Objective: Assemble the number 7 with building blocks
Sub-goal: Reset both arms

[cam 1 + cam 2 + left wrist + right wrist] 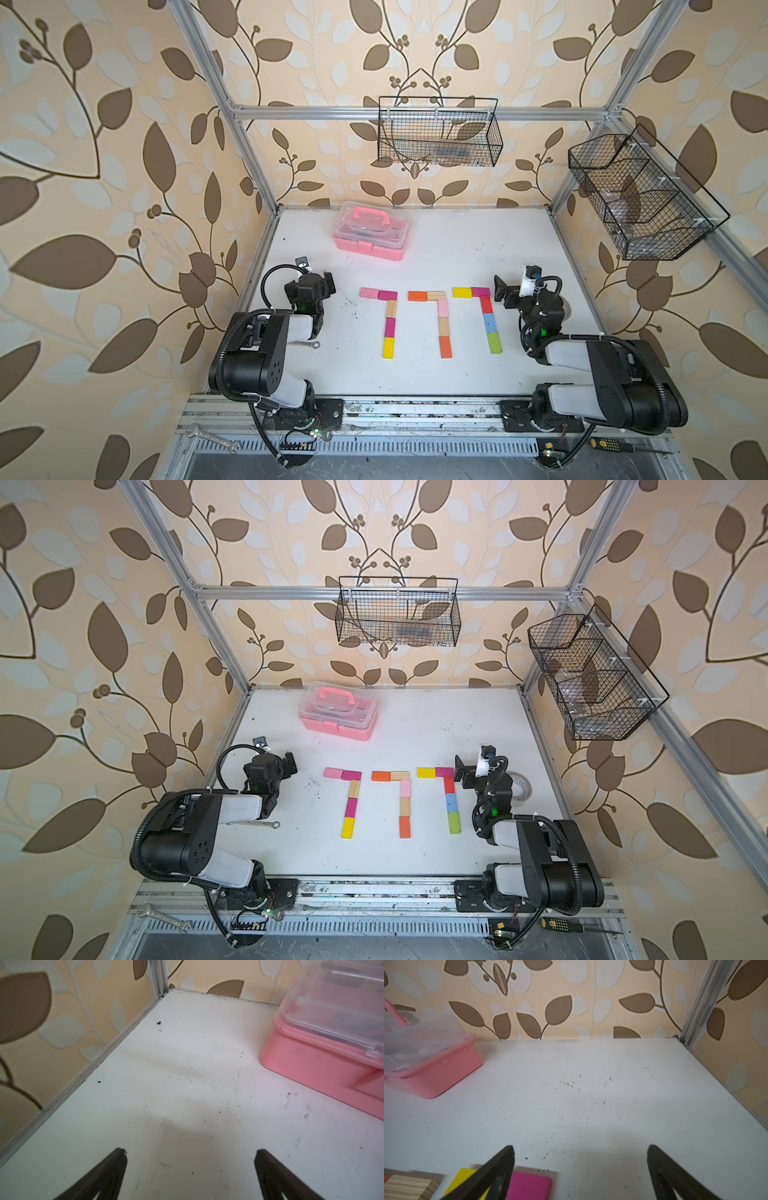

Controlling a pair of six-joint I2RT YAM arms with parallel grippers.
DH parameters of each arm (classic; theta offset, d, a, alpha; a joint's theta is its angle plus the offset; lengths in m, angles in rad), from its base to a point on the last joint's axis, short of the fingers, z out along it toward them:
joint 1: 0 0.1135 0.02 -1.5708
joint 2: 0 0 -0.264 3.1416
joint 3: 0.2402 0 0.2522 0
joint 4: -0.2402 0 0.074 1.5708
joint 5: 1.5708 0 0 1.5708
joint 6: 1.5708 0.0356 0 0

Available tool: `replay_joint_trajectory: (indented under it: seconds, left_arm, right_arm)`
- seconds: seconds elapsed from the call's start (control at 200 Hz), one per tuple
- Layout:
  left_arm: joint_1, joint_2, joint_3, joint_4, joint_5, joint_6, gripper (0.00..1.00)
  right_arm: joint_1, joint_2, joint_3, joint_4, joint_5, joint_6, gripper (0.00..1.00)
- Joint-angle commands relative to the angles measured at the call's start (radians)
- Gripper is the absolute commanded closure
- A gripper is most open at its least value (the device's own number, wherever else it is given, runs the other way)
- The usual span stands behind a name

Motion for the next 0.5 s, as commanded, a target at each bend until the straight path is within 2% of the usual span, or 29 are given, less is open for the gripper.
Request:
replay_joint_trajectory:
  seconds: [0.0, 0.495]
  left_arm:
    - [0.011, 0.01, 0.003, 0.024, 0.002, 0.008, 0.01]
    - [0.012, 0.001, -0.004, 0.031, 0.004, 0.01, 0.01]
  right_arm:
    - [0.004, 0.002, 0.009, -0.032, 0.042, -0.026, 0.0]
    - [0.009, -0.006, 0.0, -0.022, 0.05, -0.028, 0.0]
